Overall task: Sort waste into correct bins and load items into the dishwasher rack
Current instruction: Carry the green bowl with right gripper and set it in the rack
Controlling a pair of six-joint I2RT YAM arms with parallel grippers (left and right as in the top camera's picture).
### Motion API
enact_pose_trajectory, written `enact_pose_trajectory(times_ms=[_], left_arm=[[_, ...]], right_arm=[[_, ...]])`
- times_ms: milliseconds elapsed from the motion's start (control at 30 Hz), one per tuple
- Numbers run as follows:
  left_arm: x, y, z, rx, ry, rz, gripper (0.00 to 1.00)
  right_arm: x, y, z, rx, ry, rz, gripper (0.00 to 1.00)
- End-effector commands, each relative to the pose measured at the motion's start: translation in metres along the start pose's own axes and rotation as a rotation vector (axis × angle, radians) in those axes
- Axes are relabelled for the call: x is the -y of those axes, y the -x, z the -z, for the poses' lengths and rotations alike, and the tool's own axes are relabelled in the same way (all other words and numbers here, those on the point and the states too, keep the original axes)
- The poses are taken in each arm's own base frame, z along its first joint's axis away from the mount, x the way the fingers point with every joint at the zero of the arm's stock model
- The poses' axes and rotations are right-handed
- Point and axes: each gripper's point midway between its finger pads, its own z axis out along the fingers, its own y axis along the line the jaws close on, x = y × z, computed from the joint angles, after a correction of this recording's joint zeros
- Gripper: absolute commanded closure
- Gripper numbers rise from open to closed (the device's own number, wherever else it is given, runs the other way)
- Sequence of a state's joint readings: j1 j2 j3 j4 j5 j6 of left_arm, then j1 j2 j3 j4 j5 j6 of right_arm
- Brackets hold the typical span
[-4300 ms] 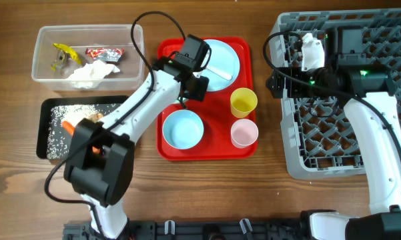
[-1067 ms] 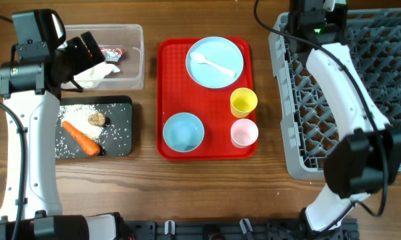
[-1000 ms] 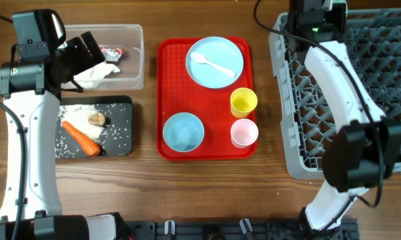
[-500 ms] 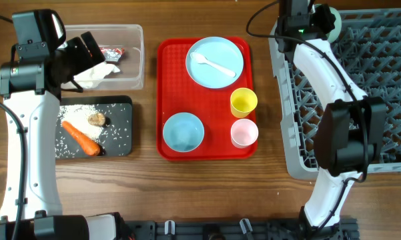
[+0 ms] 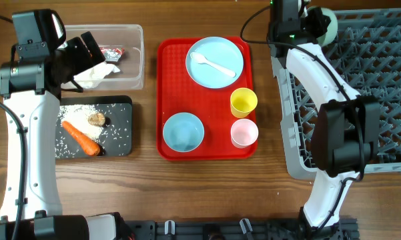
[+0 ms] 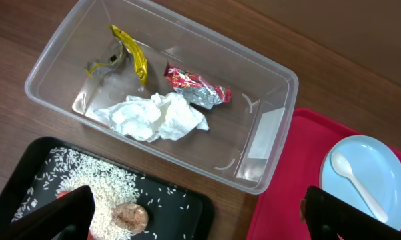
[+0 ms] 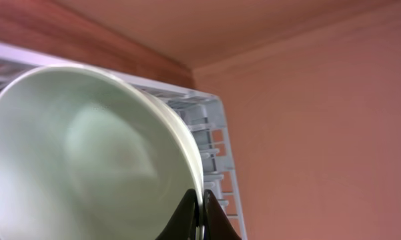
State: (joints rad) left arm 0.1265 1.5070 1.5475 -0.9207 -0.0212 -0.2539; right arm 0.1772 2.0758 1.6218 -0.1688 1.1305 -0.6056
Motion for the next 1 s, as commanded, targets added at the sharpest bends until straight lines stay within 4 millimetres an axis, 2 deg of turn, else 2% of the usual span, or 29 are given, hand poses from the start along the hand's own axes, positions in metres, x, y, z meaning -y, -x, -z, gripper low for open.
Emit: enact_pose_trajectory(times_ms=[0,100,367,700,967], left_arm=[[-0.001,0.001,-0.001,0.0,0.001,0.019,0.0],[-0.001,0.001,-0.001,0.0,0.001,0.019,0.0],[-0.001,0.001,-0.001,0.0,0.001,0.019,0.0],[-0.001,0.001,-0.001,0.0,0.001,0.019,0.0],[-0.001,0.001,-0.001,0.0,0.001,0.019,0.0]], right_arm=[[0.016,-0.007,-0.006,-0.059,-0.108,0.07,0.96],[0.013,-0.007,-0.003,-0.057,-0.102,0.093,0.96],[-0.012,-0.006,0.02,-0.033,-0.045,0.147,0.96],[-0.02,-0.009,0.019,-0.027,-0.002,0.143,0.96],[-0.022,-0.011,0.009,-0.025,0.028,0.089,0.96]])
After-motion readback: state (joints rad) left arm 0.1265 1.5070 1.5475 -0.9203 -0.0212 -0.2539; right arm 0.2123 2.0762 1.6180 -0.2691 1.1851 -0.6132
